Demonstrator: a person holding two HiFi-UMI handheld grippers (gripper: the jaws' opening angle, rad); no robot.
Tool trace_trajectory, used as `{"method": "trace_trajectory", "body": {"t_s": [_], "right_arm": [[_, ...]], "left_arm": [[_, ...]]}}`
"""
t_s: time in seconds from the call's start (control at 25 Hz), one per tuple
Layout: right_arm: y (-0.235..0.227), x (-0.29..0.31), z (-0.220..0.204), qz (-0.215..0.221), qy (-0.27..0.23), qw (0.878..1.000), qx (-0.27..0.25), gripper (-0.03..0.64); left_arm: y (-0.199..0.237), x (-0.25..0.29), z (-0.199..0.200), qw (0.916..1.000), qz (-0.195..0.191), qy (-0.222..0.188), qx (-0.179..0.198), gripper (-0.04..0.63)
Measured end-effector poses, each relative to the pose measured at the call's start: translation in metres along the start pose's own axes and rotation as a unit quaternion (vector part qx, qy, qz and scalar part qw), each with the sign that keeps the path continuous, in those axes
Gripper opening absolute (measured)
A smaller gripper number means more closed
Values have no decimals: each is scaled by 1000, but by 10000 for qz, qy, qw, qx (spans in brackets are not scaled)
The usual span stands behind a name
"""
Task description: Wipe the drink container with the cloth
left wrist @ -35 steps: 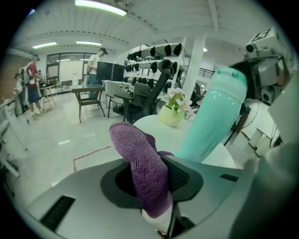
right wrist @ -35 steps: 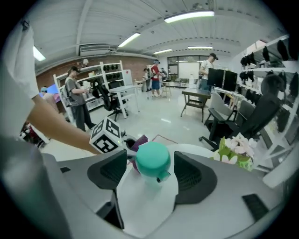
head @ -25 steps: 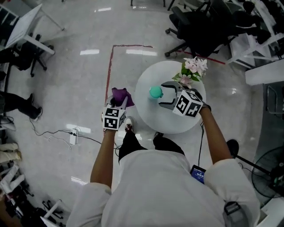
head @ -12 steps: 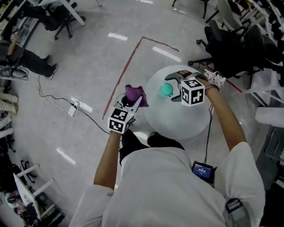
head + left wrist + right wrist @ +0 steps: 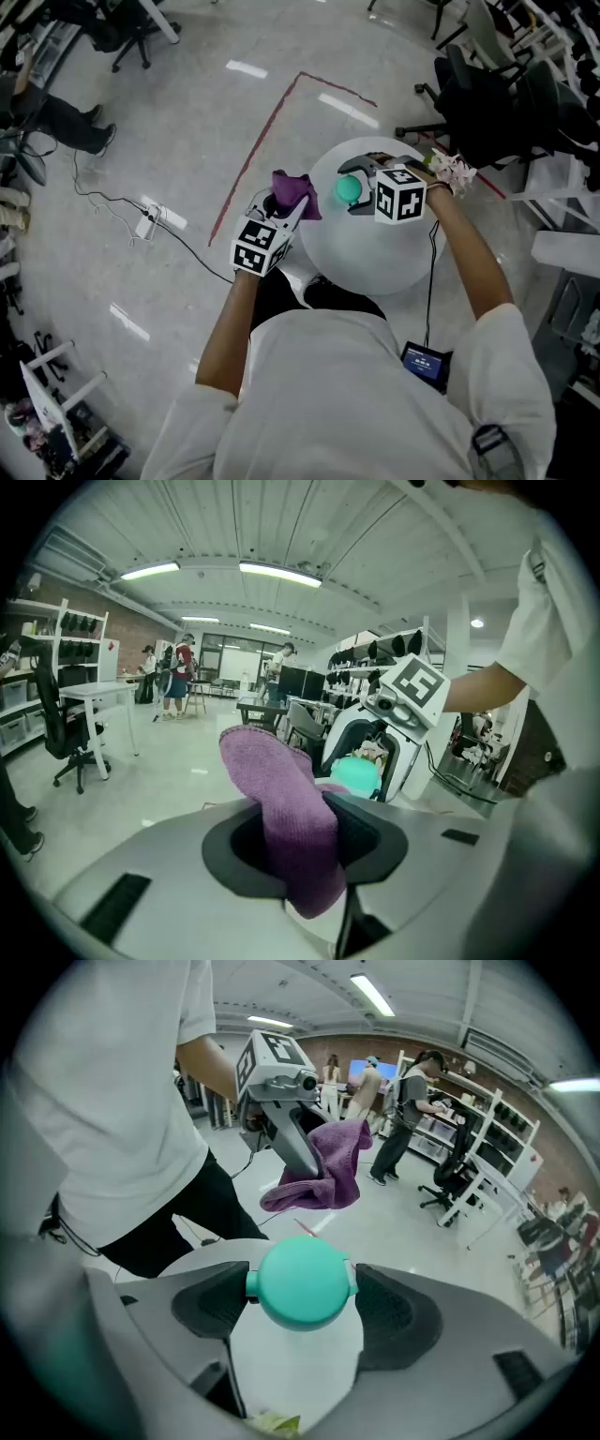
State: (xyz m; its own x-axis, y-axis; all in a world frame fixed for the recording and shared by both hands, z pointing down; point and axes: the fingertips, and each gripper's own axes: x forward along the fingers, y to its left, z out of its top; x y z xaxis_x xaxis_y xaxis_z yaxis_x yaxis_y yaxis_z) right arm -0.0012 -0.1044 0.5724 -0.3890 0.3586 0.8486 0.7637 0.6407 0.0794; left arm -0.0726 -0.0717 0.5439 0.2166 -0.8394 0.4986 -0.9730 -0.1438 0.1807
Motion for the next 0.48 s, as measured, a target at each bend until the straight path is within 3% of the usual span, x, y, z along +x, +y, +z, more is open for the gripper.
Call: {"method": "trace_trajectory", "body": {"t_s": [0.16,0.28,0.4,0.48], "right_arm": [[-6,2,5,-602,-58,9935,967,364],[-14,5,6,-1122,-135,9776,1774,364],[-16,3,-3,-1734,-130,9495,2614,364],[-14,-2,-12,-2199,-105,9207,3223,364]], "left_arm": [[-1,14,22,9988,-436,-82,217,129],[-6,32,35,9944,-927,-55,509,129],[-22,50,45,9853,-1539,-49,737,129],[-31,62,47,9784,-1865,-3,894,129]]}}
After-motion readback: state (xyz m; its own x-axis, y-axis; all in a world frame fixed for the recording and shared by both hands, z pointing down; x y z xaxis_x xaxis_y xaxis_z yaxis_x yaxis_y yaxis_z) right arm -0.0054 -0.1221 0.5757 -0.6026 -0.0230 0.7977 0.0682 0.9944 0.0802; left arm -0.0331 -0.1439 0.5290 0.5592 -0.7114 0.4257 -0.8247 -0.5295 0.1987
